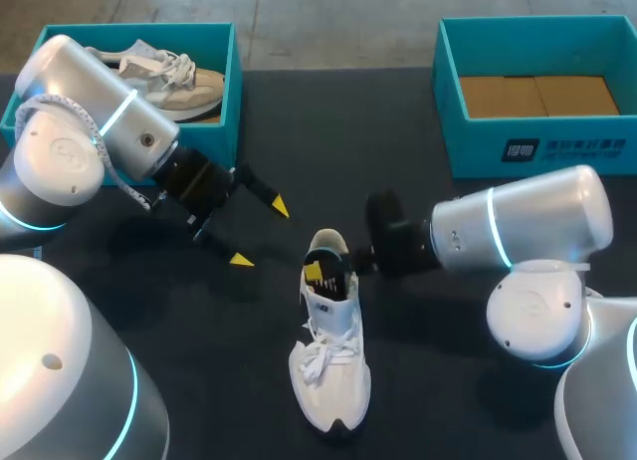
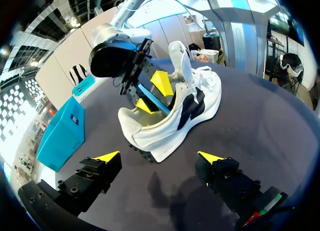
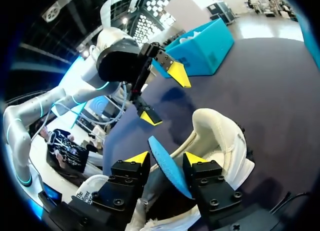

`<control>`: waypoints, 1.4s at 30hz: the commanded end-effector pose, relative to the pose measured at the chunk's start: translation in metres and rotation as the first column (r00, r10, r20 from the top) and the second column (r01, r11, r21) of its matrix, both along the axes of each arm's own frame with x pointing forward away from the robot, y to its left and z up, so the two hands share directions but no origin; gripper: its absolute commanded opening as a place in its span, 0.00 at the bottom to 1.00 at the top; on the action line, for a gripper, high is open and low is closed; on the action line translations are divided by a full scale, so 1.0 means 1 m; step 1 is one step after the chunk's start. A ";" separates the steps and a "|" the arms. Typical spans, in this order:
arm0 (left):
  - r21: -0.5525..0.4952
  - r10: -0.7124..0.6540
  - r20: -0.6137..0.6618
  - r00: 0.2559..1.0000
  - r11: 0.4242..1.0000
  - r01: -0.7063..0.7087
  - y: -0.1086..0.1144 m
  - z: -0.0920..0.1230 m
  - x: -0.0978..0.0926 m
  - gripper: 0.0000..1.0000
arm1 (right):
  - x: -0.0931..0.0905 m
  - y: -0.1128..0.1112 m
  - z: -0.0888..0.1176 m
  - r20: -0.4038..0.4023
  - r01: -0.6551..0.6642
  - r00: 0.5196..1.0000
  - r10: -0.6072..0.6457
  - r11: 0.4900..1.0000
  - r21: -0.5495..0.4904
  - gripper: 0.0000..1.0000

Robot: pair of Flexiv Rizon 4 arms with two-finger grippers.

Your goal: Take the shoe out of the shoebox, open the shoe tongue, remove and reinsert the insole, then place the shoe into the shoebox

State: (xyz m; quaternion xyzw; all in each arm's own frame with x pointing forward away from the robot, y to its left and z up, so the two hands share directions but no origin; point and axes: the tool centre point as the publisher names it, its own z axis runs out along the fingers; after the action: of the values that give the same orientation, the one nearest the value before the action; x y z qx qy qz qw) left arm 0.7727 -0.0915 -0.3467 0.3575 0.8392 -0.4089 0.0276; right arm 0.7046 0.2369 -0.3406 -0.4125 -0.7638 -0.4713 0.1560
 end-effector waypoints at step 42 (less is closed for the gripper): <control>0.004 -0.001 0.000 1.000 1.000 0.001 0.000 0.000 0.000 1.00 | -0.003 -0.038 0.040 0.133 0.212 0.972 -0.192 0.965 -0.154 0.44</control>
State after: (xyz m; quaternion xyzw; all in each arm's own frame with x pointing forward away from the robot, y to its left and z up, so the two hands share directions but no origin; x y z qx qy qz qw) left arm 0.7727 -0.0915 -0.3467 0.3575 0.8392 -0.4089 0.0276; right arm 0.7047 0.1969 -0.3067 -0.4442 -0.7578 -0.4732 0.0676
